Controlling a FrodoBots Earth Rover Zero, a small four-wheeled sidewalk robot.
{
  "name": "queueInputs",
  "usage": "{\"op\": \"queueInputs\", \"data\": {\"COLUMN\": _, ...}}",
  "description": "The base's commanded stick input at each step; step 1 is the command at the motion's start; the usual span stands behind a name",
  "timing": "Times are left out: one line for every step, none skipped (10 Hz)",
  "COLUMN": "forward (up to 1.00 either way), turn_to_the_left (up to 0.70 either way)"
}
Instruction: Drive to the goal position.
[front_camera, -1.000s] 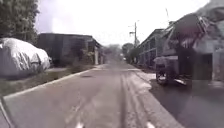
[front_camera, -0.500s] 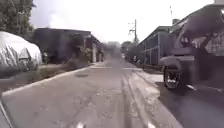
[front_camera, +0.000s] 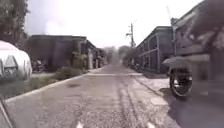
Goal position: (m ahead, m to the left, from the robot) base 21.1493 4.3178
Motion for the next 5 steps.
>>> {"op": "queueInputs", "data": {"forward": 1.00, "turn_to_the_left": 0.00}}
{"op": "queueInputs", "data": {"forward": 1.00, "turn_to_the_left": 0.00}}
{"op": "queueInputs", "data": {"forward": 1.00, "turn_to_the_left": 0.00}}
{"op": "queueInputs", "data": {"forward": 1.00, "turn_to_the_left": 0.00}}
{"op": "queueInputs", "data": {"forward": 1.00, "turn_to_the_left": 0.00}}
